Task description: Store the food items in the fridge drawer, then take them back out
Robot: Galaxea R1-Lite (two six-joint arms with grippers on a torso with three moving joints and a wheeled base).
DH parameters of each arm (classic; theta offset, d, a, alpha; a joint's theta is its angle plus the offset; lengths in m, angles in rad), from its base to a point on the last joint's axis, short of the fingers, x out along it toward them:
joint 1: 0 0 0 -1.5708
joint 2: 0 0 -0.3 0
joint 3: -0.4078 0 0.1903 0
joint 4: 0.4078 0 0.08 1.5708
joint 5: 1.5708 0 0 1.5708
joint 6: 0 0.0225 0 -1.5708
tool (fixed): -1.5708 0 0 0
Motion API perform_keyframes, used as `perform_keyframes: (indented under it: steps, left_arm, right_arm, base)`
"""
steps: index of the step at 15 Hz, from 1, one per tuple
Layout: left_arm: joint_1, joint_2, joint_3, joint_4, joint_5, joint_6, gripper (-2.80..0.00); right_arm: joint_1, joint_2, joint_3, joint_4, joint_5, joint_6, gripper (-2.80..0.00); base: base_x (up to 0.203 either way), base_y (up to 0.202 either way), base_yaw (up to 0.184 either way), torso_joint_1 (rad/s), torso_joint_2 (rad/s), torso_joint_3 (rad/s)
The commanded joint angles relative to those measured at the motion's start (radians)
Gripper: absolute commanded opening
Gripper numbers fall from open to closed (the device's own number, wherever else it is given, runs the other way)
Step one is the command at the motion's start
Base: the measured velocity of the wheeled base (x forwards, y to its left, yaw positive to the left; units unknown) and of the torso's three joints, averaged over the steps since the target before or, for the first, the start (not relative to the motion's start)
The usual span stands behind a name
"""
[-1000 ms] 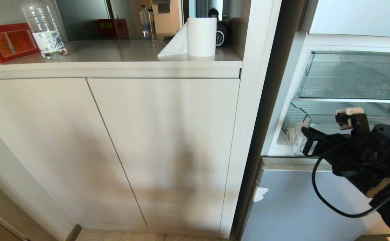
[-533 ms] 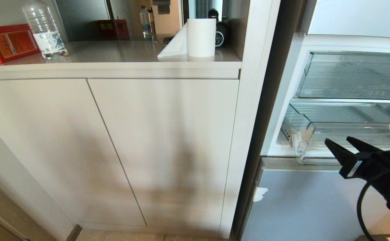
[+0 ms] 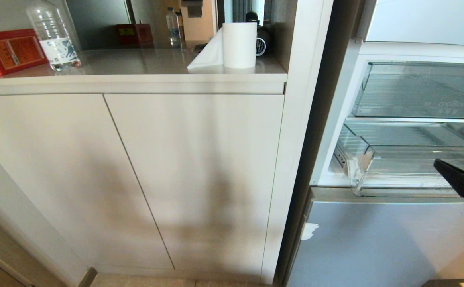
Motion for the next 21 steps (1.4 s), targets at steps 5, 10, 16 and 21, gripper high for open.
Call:
perform_keyframes:
  steps: [5, 10, 16, 21]
  left_arm:
    - [-0.001, 0.000, 0.000, 0.000, 0.000, 0.000, -2.80]
    - [0.001, 0.000, 0.000, 0.000, 0.000, 0.000, -2.80]
    - [-0.001, 0.000, 0.000, 0.000, 0.000, 0.000, -2.80]
    - [0.001, 0.000, 0.000, 0.000, 0.000, 0.000, -2.80]
  right_arm:
    - [-0.005, 0.277, -0.486, 0.531, -0.015, 0.009, 0.00]
    - [-0.056, 0.462, -0.626, 0.656, -0.001, 0.010, 0.00]
    - [-0.084, 0.522, -0.692, 0.657, 0.054, 0.050, 0.00]
    - [-0.103, 0.467, -0.689, 0.659, 0.111, 0.061, 0.00]
  base:
    - [0.000, 0.000, 0.000, 0.000, 0.00, 0.000]
    - [0.000, 0.000, 0.000, 0.000, 0.00, 0.000]
    - [0.000, 0.000, 0.000, 0.000, 0.00, 0.000]
    - [0.000, 0.000, 0.000, 0.000, 0.00, 0.000]
